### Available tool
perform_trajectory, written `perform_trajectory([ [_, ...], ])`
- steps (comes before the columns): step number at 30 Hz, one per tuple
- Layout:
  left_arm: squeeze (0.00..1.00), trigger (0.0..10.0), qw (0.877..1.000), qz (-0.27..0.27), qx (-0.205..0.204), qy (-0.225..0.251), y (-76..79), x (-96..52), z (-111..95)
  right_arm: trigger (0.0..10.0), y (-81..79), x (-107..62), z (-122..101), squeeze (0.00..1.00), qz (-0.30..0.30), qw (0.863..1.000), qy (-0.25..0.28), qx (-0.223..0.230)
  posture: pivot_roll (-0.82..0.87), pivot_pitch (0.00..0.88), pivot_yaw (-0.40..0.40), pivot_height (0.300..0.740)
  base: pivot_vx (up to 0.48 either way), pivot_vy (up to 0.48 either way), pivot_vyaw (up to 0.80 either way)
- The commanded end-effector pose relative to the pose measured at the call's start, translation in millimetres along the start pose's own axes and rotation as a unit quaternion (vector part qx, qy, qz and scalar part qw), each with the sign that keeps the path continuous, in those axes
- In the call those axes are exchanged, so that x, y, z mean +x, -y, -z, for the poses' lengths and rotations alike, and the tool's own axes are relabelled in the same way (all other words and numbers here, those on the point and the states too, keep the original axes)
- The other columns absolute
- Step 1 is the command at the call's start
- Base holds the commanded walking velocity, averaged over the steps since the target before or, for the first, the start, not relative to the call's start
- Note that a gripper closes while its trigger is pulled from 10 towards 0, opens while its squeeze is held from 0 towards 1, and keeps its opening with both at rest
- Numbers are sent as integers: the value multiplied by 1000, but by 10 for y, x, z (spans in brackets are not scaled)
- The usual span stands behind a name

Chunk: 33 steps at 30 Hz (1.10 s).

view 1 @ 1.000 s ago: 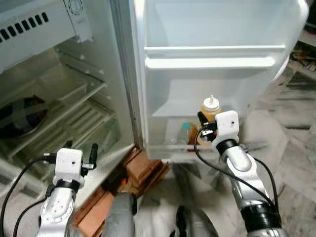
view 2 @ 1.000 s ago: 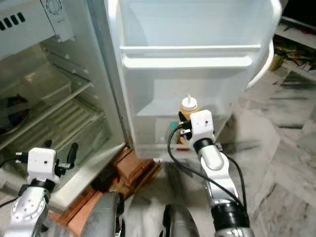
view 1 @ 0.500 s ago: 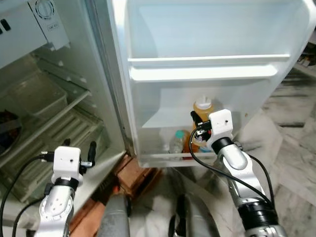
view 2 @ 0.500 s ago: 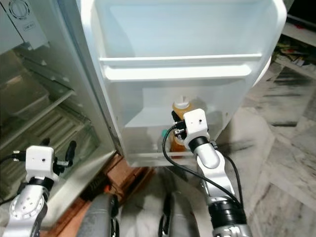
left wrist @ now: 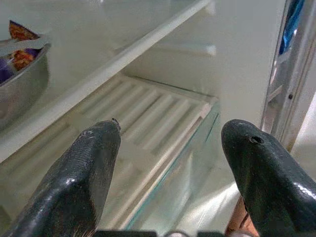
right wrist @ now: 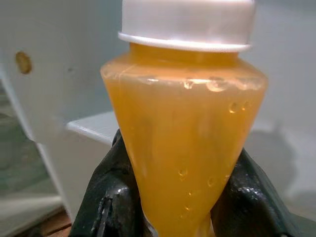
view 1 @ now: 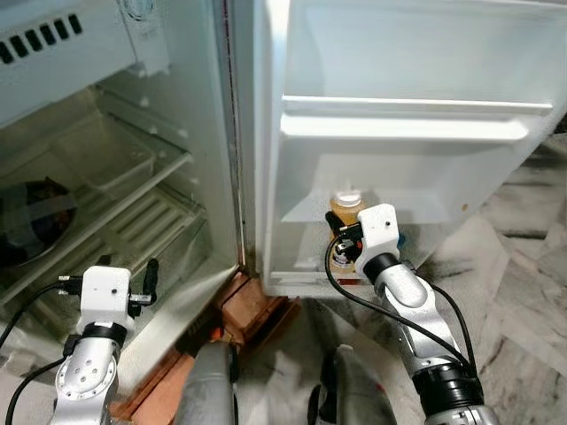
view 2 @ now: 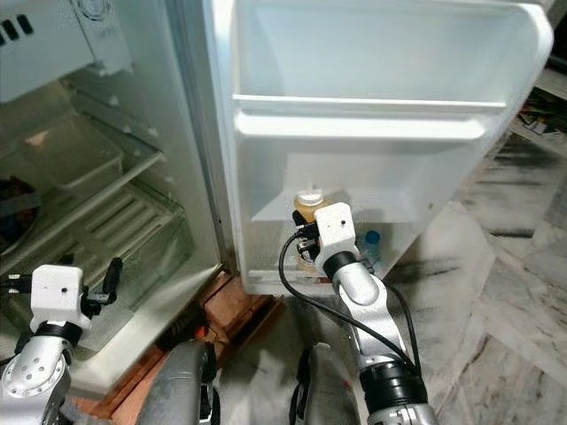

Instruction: Restocking fridge

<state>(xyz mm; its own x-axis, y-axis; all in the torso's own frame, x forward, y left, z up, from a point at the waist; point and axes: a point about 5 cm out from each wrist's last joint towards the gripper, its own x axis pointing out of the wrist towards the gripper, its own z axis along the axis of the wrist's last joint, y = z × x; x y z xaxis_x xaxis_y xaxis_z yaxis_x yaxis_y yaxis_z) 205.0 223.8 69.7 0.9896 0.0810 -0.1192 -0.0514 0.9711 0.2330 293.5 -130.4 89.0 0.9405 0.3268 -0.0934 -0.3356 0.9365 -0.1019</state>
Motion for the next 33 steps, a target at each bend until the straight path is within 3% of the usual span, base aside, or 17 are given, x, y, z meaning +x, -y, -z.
perform_trajectory([
  [1,0,10000,1000,2,0,0,36,-11,-7,10000,72,-21,3,0,10,1000,-7,2,173,104,-21,645,0,0,0],
  [9,0,10000,1000,3,4,2,27,-28,-23,10000,26,38,-72,0,3,999,13,31,182,116,-16,645,0,0,0],
  [23,0,10000,1000,-12,14,-7,-46,-222,-21,10000,-179,233,32,0,-55,998,-6,20,257,163,-33,575,0,0,0],
  [33,0,10000,999,-26,17,-12,-52,-280,-62,10000,-183,369,-45,0,-73,997,21,-4,279,188,-38,575,0,0,0],
])
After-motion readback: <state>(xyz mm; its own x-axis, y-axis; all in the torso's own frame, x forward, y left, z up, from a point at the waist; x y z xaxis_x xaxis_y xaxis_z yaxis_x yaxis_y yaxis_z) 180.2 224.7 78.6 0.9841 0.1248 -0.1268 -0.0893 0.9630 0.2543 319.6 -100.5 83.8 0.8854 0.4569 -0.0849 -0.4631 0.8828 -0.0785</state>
